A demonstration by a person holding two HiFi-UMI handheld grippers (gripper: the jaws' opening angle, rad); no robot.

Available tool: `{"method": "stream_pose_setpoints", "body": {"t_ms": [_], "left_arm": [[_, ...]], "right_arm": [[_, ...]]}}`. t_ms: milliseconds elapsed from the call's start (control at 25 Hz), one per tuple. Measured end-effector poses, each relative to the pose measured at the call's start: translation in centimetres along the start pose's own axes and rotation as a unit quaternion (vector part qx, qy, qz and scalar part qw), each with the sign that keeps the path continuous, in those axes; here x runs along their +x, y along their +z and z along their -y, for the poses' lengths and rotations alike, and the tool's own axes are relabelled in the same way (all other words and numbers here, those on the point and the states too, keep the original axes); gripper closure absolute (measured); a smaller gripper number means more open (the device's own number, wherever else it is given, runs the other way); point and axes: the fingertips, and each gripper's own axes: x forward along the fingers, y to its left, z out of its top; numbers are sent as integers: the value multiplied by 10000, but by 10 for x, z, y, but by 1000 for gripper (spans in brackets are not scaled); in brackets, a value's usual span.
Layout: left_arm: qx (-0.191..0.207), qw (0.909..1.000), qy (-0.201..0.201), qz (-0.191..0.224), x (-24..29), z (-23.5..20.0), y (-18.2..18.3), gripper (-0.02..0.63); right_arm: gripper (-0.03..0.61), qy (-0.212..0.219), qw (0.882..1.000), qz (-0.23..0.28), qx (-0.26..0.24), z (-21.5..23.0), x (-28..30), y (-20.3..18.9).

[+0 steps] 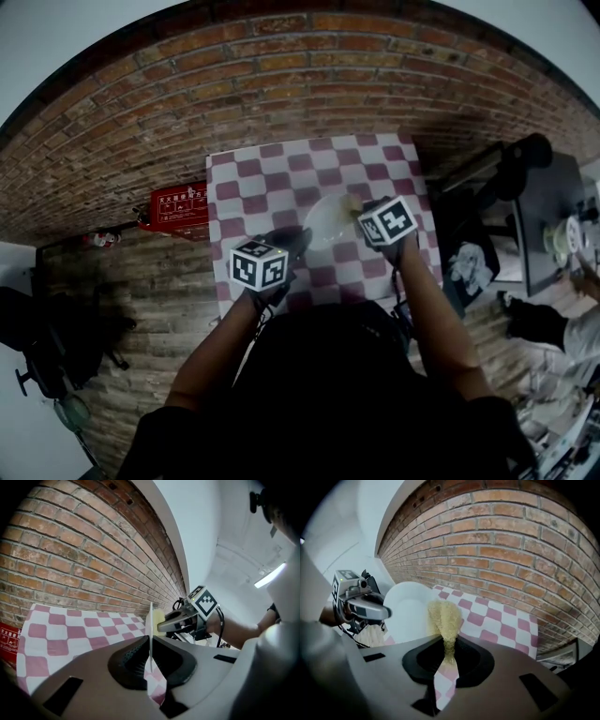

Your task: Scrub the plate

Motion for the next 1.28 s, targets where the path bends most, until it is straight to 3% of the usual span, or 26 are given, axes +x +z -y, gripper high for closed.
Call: {"method": "stream_pose_setpoints", "body": {"t_ms": [280,520,720,1000,1280], "left_arm": [[-200,9997,-93,-53,8,3,-1,594],[-124,9997,-92,173,5,1,17,597],[-260,9989,-31,376,-3,-9,26,595],[-216,9994,-5,259,-3,-10,17,595],[-185,9996,-174,102,3,4,5,594]], "right_arm": [[532,102,9968,431,-664,-51,-22,47],[532,192,9908,15,-1337,-94,-9,28],[532,253,9910,-501,-1218,-88,12,-10],[532,-5,9931,-889,-760,-39,20,-46],[532,-383,9979,-296,-432,12,-9,-13]]}}
